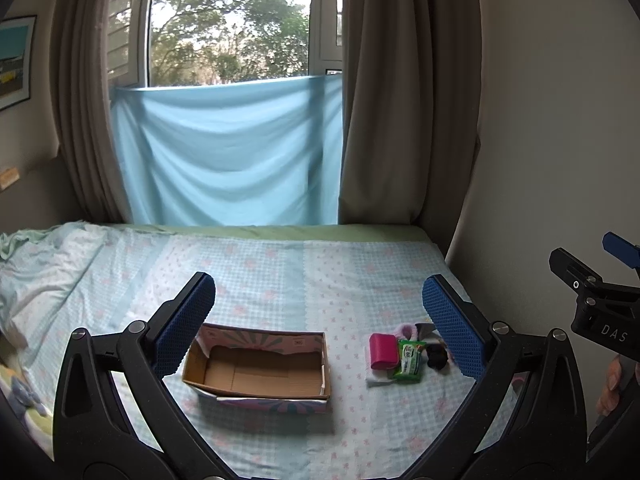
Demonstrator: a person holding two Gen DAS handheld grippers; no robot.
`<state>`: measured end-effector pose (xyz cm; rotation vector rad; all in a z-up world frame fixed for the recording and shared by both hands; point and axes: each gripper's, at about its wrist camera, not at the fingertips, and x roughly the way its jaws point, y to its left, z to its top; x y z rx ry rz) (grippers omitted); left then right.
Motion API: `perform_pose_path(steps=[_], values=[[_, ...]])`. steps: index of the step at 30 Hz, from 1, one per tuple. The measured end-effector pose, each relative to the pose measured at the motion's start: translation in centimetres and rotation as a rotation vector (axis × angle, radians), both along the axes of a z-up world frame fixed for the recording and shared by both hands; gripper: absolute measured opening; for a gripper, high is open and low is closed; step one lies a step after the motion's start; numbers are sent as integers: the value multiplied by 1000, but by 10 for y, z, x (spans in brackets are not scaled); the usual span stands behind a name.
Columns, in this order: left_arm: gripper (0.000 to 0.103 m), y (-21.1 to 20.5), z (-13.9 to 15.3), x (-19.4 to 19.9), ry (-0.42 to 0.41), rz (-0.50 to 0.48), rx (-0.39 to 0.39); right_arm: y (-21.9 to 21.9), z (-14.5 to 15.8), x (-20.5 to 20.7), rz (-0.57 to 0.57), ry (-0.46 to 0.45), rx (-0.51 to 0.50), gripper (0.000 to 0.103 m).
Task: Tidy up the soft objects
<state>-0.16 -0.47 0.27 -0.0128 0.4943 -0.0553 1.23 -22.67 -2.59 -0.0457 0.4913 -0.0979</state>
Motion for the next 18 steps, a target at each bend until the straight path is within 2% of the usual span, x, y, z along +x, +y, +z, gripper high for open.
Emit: perform_pose_path(steps=[18], values=[[103,3,0,0,-3,1,0,3,0,0,2,-4,-6,103]])
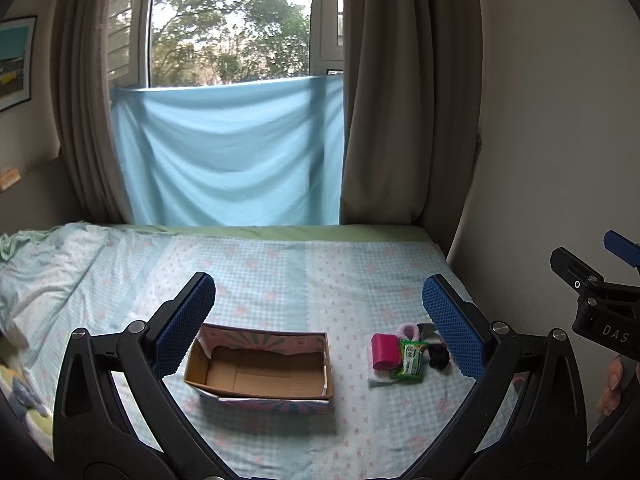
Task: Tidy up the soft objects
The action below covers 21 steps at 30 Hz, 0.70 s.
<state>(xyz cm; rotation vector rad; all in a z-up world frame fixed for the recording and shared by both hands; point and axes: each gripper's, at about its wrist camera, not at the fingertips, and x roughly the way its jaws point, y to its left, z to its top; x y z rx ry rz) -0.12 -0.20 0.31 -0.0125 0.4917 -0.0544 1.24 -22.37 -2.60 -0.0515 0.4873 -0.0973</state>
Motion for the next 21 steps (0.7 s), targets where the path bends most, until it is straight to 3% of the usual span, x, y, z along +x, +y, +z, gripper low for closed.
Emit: perform_pose_path(steps=[21], values=[[103,7,0,4,1,-4,-23,5,0,-1,-9,-7,-5,103]])
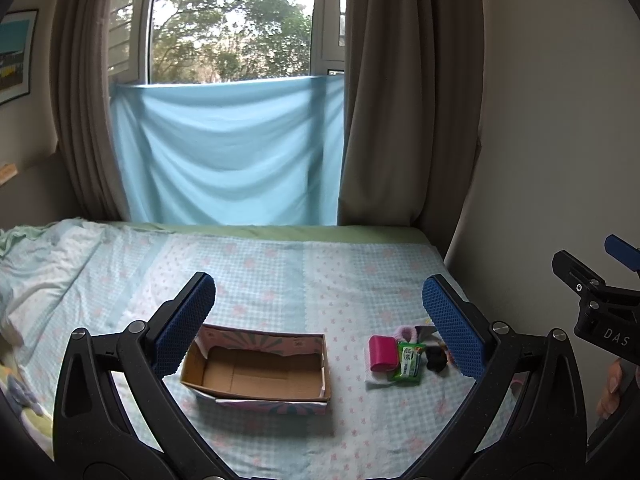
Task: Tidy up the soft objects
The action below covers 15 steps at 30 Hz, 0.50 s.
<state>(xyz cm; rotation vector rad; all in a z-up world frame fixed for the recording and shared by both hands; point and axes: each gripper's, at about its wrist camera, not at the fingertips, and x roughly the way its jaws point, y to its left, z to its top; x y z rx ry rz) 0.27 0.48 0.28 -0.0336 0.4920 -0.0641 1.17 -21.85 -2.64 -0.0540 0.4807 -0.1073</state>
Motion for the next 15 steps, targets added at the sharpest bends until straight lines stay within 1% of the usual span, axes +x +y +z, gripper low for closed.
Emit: perform_pose_path(steps=[2,8,11,13,15], values=[[103,0,-1,1,10,-1,-2,-2,0,2,-5,0,4,103],[103,-1,-6,23,84,-30,1,-13,-1,13,-53,24,12,103],[103,-5,-21,41,130,-73,-9,-24,-10,24,-90,60,22,103],[103,-13,-37,54,162,-92,-12,-34,-23,33,-114,90,20,103],[103,-23,-54,70,216,-107,-14,-45,-37,44,-125,126,17,103]])
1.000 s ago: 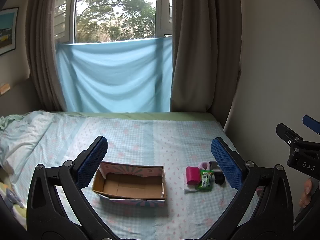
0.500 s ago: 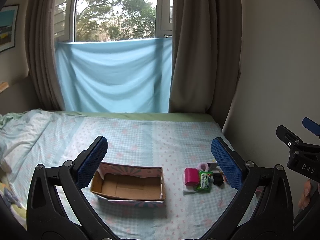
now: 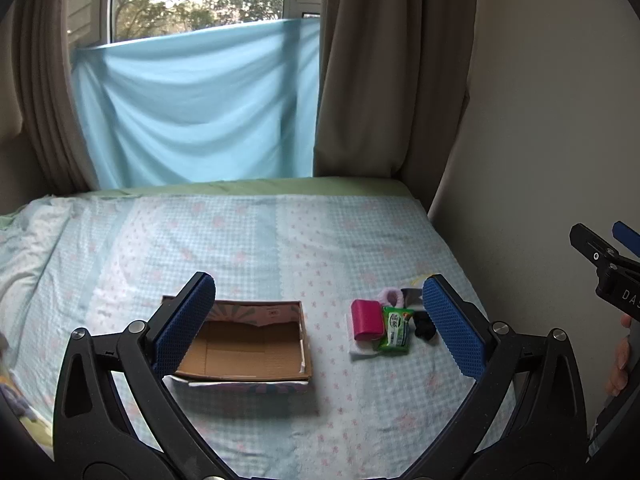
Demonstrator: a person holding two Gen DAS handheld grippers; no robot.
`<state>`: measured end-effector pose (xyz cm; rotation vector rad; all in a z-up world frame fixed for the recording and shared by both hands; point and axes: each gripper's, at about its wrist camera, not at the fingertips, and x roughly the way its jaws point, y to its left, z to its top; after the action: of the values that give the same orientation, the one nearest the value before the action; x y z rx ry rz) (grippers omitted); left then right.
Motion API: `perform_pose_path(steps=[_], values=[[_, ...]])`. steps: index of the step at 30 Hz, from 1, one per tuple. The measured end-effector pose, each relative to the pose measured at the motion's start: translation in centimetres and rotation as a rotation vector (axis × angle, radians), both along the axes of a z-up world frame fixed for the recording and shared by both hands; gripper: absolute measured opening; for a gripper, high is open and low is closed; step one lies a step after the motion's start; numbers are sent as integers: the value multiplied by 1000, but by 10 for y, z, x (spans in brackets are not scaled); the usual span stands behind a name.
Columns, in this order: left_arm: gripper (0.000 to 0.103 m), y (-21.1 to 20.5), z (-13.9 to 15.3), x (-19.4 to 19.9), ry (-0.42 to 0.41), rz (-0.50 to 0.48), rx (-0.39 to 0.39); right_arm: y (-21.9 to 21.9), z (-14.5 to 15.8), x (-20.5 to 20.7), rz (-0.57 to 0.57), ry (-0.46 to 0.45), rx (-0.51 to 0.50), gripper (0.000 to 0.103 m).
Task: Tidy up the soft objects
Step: 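Move left gripper toward pink pouch while right gripper moves toward grey cloth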
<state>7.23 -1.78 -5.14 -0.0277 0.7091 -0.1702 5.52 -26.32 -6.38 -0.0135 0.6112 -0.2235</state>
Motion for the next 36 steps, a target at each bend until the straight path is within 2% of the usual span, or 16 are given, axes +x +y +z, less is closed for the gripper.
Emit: perform_pose_path(steps=[4,9,15,20,28,36], values=[[103,-21,-37,26,91,-36,-3,-20,-29,19,-8,63,0,103],[103,-54,-87,66,180,-76,55,-46,-69,55,26,135,-12,103],[103,-92,-159,118,321,-129,96,-72,-122,103,41,223,14,103],[103,-114,-219,154,429,-181,120,-84,-167,142,113,295,19,103],[103,-142,-302,193,522,-325,229,-93,-248,195,262,391,10,103],[103,-155,-372,218,628,-323,217,-98,-324,230,329,486,8,103]])
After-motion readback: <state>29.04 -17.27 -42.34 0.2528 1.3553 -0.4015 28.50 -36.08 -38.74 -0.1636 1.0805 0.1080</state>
